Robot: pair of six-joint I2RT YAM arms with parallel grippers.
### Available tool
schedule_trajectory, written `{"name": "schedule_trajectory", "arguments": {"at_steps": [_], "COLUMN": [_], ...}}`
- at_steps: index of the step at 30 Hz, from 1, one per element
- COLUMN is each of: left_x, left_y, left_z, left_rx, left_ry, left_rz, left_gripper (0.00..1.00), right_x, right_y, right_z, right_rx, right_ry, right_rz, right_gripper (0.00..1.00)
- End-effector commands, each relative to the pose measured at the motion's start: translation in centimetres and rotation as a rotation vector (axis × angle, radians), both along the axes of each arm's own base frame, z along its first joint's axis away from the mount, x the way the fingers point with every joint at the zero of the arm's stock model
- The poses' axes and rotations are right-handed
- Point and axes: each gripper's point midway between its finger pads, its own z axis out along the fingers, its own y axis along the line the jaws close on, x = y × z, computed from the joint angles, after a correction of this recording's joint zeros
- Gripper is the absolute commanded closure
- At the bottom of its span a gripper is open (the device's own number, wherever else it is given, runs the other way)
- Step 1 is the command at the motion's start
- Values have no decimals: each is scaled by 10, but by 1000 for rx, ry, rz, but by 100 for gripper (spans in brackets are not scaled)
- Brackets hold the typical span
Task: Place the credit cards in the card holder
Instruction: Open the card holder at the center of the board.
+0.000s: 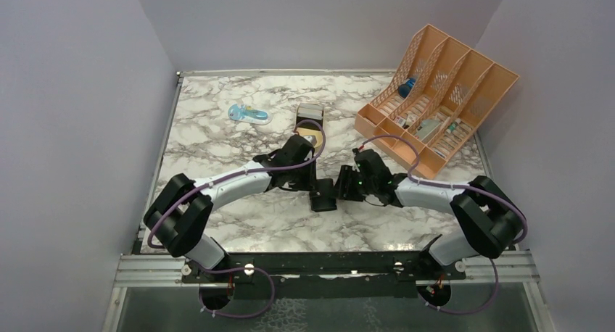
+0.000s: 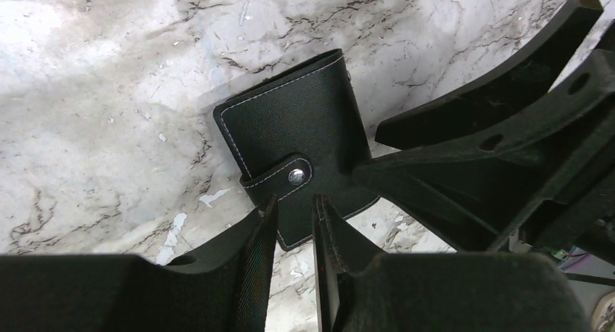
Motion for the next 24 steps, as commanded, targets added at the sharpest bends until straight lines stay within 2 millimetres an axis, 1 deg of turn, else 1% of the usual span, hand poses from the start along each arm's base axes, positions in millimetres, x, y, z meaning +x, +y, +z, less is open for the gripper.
{"name": "schedule_trajectory", "arguments": {"at_steps": [1, 3, 7, 11, 13, 14, 19, 22, 24], "left_x": [-4, -5, -8, -11, -12, -12, -12, -12, -11], "left_y": [-8, -9, -9, -10, -12, -14, -25, -27, -27], "left_z": [-6, -10, -14, -16, -12, -10, 6, 8, 5], "left_rx": [-30, -31, -30, -35, -50, -61, -105, -108, -98], "left_ry": [17, 23, 35, 51, 52, 51, 38, 36, 40], "left_rz": [-28, -35, -40, -43, -46, -50, -70, -78, -81], "left_gripper": [72, 71, 70, 69, 67, 67, 62, 60, 60], "right_x": [16, 15, 12, 12, 13, 13, 10, 6, 4], "right_y": [4, 4, 8, 9, 10, 11, 12, 10, 9], "right_z": [-1, -4, -5, 0, 5, 8, 28, 39, 45], "right_rx": [0, 2, 29, 44, 51, 58, 94, 113, 128], "right_ry": [-48, -43, -47, -63, -80, -85, -115, -129, -135], "right_rz": [-9, -6, 14, 19, 25, 29, 43, 46, 42], "right_gripper": [56, 59, 70, 86, 96, 99, 99, 99, 99]}}
